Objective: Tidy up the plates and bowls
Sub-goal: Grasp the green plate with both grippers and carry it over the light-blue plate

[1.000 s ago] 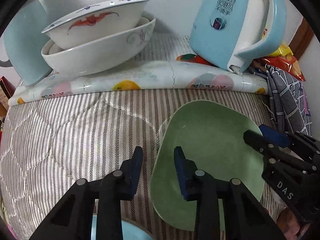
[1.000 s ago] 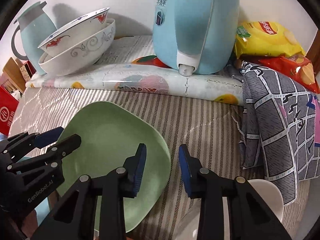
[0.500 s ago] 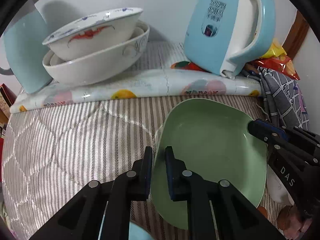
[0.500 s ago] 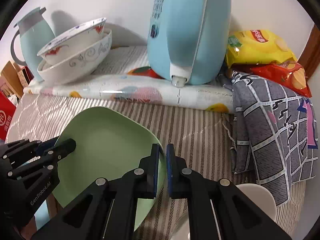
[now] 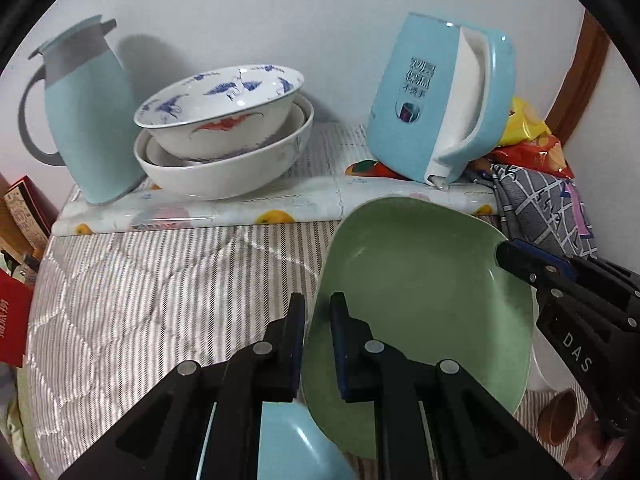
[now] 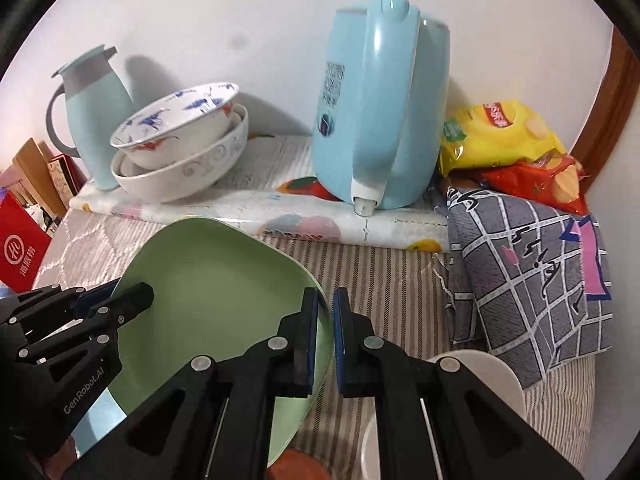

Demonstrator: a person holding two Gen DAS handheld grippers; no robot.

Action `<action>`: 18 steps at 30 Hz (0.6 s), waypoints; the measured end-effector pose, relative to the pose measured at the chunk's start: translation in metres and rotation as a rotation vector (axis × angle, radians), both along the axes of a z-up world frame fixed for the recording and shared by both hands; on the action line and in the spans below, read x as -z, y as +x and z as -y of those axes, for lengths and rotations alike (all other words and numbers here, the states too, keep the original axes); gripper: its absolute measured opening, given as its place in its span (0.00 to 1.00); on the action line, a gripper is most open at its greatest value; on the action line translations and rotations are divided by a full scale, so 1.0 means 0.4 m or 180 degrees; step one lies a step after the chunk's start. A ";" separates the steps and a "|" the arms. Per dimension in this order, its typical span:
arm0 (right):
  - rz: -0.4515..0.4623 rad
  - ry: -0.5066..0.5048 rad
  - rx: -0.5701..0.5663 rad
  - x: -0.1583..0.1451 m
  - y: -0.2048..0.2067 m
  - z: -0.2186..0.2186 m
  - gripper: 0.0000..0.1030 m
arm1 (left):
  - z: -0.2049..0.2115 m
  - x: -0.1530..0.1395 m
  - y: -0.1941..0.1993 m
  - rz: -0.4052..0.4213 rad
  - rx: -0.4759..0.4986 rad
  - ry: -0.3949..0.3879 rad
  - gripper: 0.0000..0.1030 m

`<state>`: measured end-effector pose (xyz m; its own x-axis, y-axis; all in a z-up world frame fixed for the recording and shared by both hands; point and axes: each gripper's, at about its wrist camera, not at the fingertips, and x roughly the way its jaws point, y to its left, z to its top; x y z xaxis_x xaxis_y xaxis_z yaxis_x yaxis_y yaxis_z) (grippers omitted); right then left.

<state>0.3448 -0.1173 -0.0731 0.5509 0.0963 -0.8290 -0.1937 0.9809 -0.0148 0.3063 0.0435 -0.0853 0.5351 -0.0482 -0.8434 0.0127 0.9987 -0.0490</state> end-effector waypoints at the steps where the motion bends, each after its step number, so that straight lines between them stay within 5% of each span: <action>1: 0.0010 0.0006 0.0002 -0.002 0.002 -0.007 0.08 | -0.002 -0.006 -0.009 0.0014 0.0003 0.0006 0.13; 18: 0.0060 0.0079 -0.0155 -0.048 -0.176 -0.125 0.07 | -0.126 -0.038 -0.184 0.0082 -0.0171 0.0044 0.13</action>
<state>0.2746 -0.0672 -0.0539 0.5606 0.1440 -0.8155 -0.2413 0.9704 0.0055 0.2328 0.0939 -0.0702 0.5582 -0.0072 -0.8297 -0.0400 0.9986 -0.0355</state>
